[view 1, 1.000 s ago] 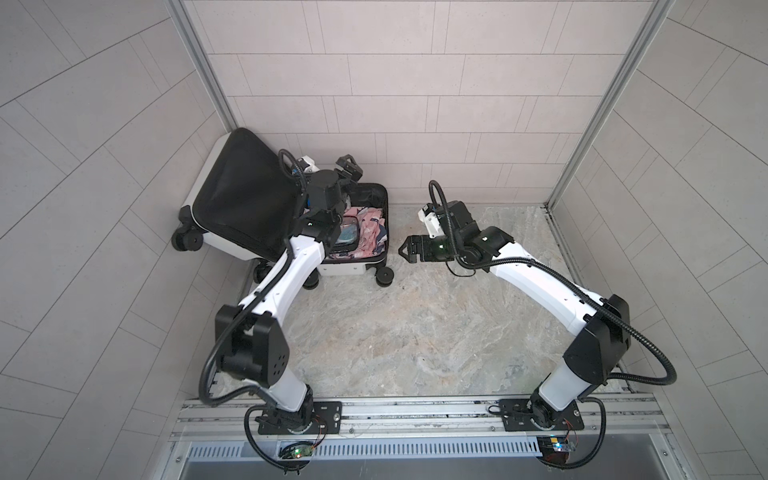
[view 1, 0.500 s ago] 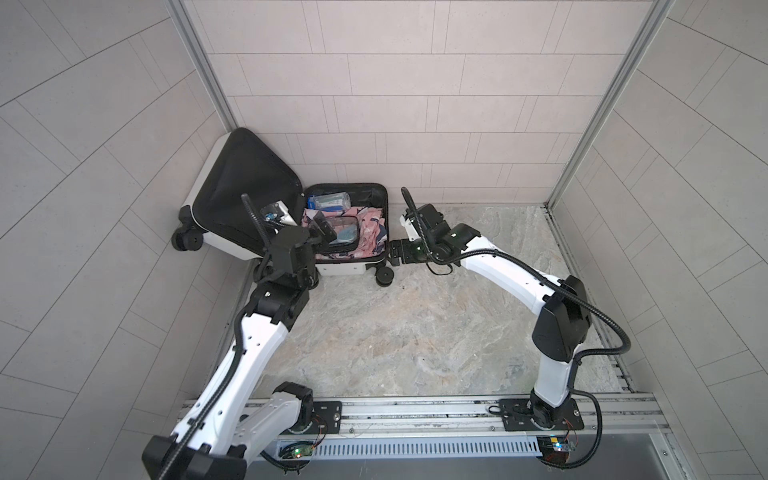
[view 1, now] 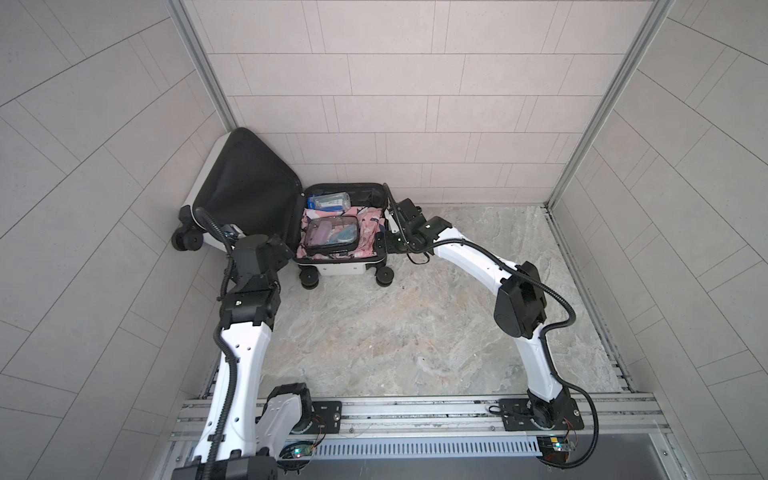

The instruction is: Pack the luggage

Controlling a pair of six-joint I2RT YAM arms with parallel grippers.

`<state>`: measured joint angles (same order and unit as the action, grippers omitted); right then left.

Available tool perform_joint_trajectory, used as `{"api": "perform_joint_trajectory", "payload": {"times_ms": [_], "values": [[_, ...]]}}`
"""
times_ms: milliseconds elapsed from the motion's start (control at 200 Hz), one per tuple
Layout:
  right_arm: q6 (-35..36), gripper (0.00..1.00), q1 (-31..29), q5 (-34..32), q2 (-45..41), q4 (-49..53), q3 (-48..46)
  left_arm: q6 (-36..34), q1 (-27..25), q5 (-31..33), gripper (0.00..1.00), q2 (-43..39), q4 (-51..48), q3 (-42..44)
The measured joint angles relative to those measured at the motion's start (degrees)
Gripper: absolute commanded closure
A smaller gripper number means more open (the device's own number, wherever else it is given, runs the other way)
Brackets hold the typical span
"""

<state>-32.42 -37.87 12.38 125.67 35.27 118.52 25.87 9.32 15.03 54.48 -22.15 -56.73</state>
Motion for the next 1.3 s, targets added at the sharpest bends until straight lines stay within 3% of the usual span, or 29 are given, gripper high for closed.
{"api": "perform_joint_trajectory", "payload": {"times_ms": [200, 385, 821, 1296], "values": [[-0.68, 0.12, 0.0, 0.79, 2.6, 0.2, 2.23, -2.93, 5.79, 1.36, 0.12, 7.02, -0.5, -2.43], [-0.68, 0.09, 0.2, 2.45, 3.1, 0.7, 2.36, -7.34, 9.31, 6.73, 0.17, 11.13, 0.81, -6.97], [-0.94, 0.11, 1.42, 4.48, 7.78, 2.47, 7.54, -12.66, 11.13, 9.75, 0.23, 23.34, 6.43, -15.28], [-2.78, 0.22, 1.79, 5.42, 12.59, 2.69, 11.43, -14.45, 13.31, 8.02, 0.31, 28.22, 12.02, -20.55]]}}
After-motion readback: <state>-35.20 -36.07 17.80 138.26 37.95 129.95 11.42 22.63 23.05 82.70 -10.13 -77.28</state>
